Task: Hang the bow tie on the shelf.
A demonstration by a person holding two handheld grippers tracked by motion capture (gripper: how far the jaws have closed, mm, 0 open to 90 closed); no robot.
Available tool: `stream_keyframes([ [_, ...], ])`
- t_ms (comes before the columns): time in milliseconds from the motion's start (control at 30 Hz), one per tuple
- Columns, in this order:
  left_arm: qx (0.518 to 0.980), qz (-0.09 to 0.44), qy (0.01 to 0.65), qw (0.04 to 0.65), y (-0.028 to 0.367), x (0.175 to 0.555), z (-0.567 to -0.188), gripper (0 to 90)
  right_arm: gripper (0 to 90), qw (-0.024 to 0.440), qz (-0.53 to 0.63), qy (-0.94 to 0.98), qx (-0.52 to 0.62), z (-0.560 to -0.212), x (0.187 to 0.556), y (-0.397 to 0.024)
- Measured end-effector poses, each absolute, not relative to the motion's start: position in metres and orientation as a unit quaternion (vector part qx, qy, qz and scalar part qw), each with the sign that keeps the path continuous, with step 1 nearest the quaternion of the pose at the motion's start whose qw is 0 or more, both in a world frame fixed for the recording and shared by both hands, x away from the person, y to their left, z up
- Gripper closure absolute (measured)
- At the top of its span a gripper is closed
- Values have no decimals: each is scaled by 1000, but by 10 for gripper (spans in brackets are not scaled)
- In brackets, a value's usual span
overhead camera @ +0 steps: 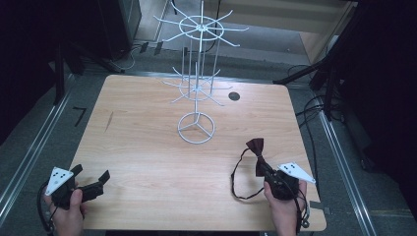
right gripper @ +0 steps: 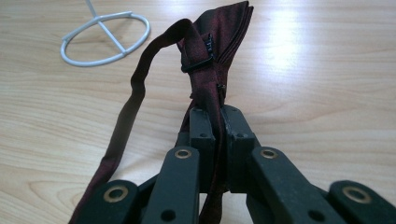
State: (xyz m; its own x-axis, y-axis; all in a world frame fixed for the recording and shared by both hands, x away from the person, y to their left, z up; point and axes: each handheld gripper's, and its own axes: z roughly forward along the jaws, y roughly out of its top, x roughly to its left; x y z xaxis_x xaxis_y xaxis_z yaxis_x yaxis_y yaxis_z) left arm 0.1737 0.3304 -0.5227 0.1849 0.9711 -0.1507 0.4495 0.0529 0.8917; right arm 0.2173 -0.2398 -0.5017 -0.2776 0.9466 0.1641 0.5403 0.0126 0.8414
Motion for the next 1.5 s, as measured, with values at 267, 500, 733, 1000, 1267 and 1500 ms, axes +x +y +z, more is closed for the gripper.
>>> stream_keyframes([
  [267,624,290,569,451,330,174,-523,0,861,242,441,675,540,-486,224,-232],
  [500,624,289,569,452,331,174,-523,0,861,242,446,678,531,-476,230,-223],
  [733,624,288,569,452,331,174,-523,0,861,244,454,678,524,-465,235,-215],
  [1000,624,287,569,453,331,174,-523,0,862,249,465,675,517,-451,240,-209],
  [1267,624,287,568,453,331,174,-523,0,861,252,471,674,511,-442,244,-205],
  [1500,624,287,569,453,331,174,-523,0,861,255,478,672,505,-432,247,-200],
])
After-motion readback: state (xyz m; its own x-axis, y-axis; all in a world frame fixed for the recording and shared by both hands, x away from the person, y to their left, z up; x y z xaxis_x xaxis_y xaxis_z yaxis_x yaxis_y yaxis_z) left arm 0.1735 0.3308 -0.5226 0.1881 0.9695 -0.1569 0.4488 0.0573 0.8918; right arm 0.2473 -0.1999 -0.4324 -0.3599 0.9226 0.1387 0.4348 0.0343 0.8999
